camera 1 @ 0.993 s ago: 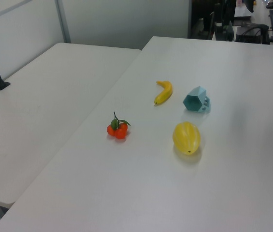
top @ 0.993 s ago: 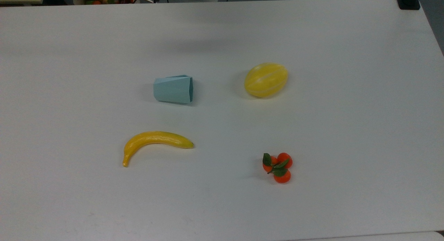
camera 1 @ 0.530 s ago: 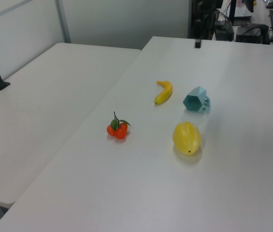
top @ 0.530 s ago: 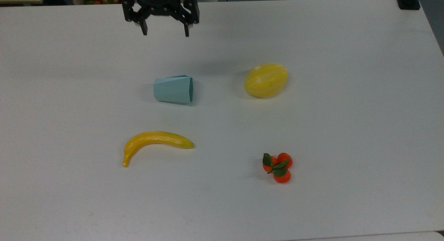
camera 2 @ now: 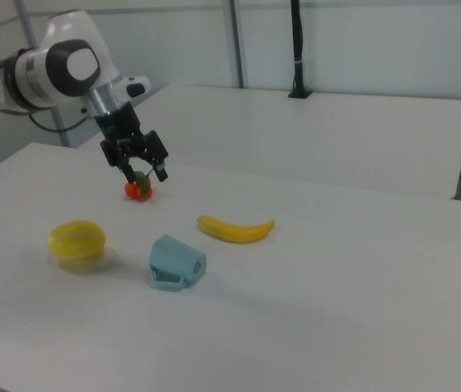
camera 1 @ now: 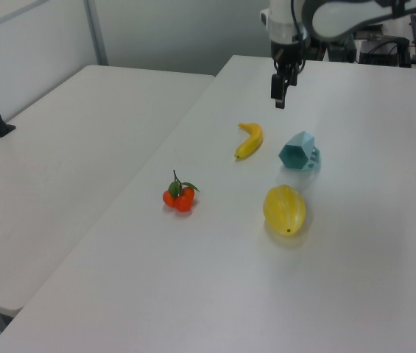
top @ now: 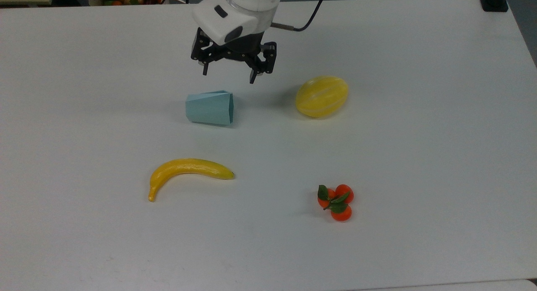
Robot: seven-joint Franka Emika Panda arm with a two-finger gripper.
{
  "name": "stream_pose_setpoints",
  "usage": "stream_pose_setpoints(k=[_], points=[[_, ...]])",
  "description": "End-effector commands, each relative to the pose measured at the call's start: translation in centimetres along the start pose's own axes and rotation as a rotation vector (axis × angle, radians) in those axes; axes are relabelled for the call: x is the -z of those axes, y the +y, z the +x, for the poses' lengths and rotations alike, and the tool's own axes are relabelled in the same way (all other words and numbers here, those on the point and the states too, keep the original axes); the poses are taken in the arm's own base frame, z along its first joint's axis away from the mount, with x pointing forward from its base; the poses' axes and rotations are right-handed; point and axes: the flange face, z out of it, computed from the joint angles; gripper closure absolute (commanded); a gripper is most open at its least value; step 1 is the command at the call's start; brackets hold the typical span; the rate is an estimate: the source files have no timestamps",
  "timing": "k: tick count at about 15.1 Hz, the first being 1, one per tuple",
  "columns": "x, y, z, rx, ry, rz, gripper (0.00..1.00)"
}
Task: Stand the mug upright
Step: 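Move the open gripper down to the rim of the teal mug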
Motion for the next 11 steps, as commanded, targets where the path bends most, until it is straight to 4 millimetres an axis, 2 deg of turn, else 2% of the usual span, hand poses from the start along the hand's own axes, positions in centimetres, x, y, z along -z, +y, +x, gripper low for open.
stream_pose_setpoints(k=[1,5,8,11], points=[[-4.4,-3.5,0.1,0.051,-0.014,-0.133,0.0],[-8.3,-6.7,-0.5,0.045,0.023,-0.22,0.0],[-10.3,-8.1,-0.9,0.051,0.015,-0.227,0.0],[-11.5,-9.4,-1.7,0.063,-0.005,-0.229,0.0]])
